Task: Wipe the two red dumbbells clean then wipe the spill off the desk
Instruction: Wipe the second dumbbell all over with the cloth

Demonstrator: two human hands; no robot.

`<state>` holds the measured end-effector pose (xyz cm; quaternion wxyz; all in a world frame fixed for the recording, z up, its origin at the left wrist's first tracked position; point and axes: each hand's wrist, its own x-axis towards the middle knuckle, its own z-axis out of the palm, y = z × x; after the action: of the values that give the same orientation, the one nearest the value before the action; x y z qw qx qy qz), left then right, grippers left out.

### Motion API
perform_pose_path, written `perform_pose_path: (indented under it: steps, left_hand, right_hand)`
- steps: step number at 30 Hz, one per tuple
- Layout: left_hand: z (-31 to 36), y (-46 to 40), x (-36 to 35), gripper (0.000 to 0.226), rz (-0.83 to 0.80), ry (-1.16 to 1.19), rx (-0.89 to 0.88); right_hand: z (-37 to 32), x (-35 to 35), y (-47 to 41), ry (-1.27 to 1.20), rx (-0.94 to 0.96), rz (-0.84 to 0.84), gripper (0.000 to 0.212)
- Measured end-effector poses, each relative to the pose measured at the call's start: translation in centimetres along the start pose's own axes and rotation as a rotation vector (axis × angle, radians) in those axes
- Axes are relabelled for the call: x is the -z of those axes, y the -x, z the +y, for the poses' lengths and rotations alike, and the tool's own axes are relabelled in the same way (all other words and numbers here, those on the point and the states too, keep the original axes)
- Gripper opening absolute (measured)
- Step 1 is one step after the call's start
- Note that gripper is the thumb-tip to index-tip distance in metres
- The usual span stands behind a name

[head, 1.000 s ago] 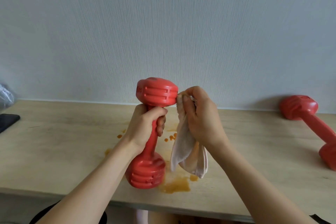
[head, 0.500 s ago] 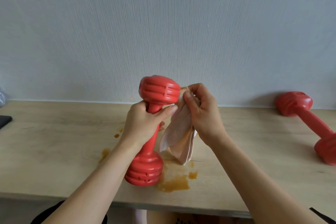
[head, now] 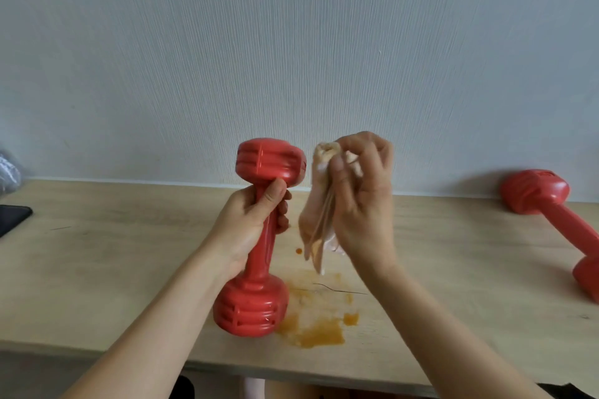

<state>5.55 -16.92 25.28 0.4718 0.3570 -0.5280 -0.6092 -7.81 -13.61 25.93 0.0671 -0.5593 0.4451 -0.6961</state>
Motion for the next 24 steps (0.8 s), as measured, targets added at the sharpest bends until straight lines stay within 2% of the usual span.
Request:
perform_pose_path:
  steps: [4, 6, 8, 12, 14, 17, 19, 21, 24]
  left_hand:
    - [-1.0, 0.8, -2.2, 0.051, 0.005, -0.091, -0.060]
    - [-1.3, 0.7, -2.6, 0.058, -0.006, -0.177, -0.112]
    - [-1.3, 0.4, -2.6, 0.063, -0.052, -0.224, -0.137]
    - [-1.4, 0.1, -2.8, 0.075, -0.147, -0.258, -0.184]
    - [-1.4, 0.0, -3.1, 0.068, -0.130, -0.245, -0.190]
    - [-0.9, 0.0, -3.4, 0.050, -0.068, -0.255, -0.166]
    - [-1.0, 0.1, -3.4, 0.048, -0.068, -0.271, -0.159]
    - [-1.2, 0.1, -3.4, 0.055, -0.109, -0.275, -0.174]
    - [-1.6, -0.1, -3.2, 0.079, -0.170, -0.332, -0.200]
  right_hand:
    - [-0.2, -2.0, 0.6, 0.086, 0.036, -0.069, 0.024]
    - [0.6, -1.5, 0.2, 0.080, -0.001, -0.084, 0.022]
    - [1.1, -0.5, -0.6, 0.016, -0.083, -0.103, 0.014]
    - [1.7, 0.9, -2.4, -0.147, -0.323, -0.050, 0.018]
    - [1.4, 0.9, -2.3, -0.112, -0.295, -0.053, 0.017]
    - [0.4, 0.1, -1.0, -0.005, -0.121, -0.097, 0.013]
    - [0.1, 0.1, -0.8, 0.044, -0.067, -0.122, 0.011]
    - [0.1, 0.5, -1.5, -0.045, -0.157, -0.114, 0.014]
    - [0.5, 1.9, -2.7, -0.175, -0.344, -0.066, 0.019]
